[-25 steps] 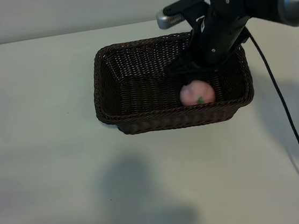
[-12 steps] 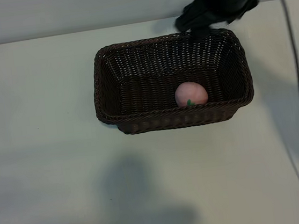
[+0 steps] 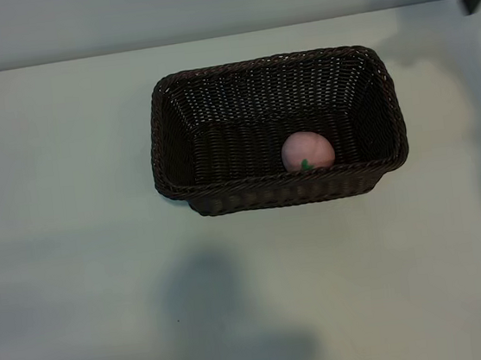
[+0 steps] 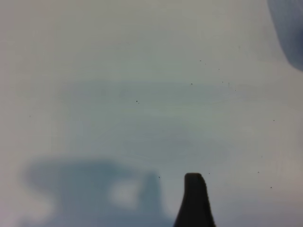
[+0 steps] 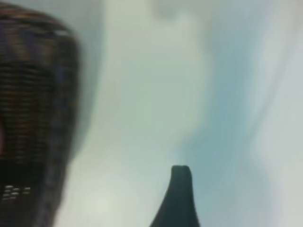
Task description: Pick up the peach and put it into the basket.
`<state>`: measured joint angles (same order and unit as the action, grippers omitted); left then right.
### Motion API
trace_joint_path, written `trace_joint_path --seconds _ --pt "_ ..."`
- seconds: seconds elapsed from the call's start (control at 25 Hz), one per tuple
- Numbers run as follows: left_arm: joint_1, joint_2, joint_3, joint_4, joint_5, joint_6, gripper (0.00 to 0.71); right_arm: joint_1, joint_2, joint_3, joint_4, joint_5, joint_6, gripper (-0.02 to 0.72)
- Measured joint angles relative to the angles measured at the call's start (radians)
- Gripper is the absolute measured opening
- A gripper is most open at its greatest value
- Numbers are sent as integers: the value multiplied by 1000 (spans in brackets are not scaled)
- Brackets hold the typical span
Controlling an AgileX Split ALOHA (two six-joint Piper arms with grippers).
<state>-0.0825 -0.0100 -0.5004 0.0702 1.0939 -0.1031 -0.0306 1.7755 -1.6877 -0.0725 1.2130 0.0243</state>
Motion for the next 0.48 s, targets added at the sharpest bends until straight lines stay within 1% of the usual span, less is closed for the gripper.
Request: trace_joint_path --seconds 0.12,0.16,0.24,0.36,0.48 --pt "0 0 0 0 0 0 552 -68 -38 0 66 3 -34 599" --pt "0 0 0 0 0 0 552 -84 -55 0 80 5 -49 599" --pt "0 0 0 0 0 0 552 -101 -92 0 130 6 -73 599" --pt "0 0 0 0 0 0 552 -102 -159 0 150 7 -88 599" --pt "0 0 0 0 0 0 552 -102 -249 6 154 7 -89 599"
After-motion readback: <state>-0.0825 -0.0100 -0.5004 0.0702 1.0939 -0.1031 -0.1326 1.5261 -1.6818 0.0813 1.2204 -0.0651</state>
